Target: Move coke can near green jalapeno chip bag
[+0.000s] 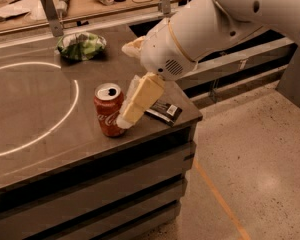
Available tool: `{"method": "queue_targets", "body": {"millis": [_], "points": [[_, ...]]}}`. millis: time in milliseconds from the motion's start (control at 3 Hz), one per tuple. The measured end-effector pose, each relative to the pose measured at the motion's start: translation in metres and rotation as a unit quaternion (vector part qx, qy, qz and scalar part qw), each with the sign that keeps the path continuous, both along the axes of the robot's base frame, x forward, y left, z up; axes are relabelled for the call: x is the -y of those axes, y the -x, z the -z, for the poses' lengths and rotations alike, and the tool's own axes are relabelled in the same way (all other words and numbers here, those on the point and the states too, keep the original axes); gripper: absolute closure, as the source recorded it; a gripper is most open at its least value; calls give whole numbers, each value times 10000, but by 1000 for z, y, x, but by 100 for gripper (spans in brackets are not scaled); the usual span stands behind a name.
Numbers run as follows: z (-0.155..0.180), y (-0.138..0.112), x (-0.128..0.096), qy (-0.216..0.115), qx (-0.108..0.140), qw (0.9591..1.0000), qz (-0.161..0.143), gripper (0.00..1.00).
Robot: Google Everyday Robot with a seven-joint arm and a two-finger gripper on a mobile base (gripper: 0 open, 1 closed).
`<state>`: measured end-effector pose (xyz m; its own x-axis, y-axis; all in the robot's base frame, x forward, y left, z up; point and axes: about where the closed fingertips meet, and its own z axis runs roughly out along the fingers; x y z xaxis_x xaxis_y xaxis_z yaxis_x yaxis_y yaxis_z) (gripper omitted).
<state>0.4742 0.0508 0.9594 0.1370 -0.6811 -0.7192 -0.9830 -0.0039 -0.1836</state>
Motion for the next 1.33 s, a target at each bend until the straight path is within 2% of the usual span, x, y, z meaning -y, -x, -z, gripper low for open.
{"method": "queue_targets", "body": {"millis": [333, 667, 1000, 1333], "points": [[13, 7, -25, -290, -256, 9990, -236, 0], [25, 9, -39, -331, -335, 9984, -312, 0], [38, 4, -41, -249, -315, 9990, -201, 16], [47, -3, -42, 29, -325, 9994, -97, 40]]}}
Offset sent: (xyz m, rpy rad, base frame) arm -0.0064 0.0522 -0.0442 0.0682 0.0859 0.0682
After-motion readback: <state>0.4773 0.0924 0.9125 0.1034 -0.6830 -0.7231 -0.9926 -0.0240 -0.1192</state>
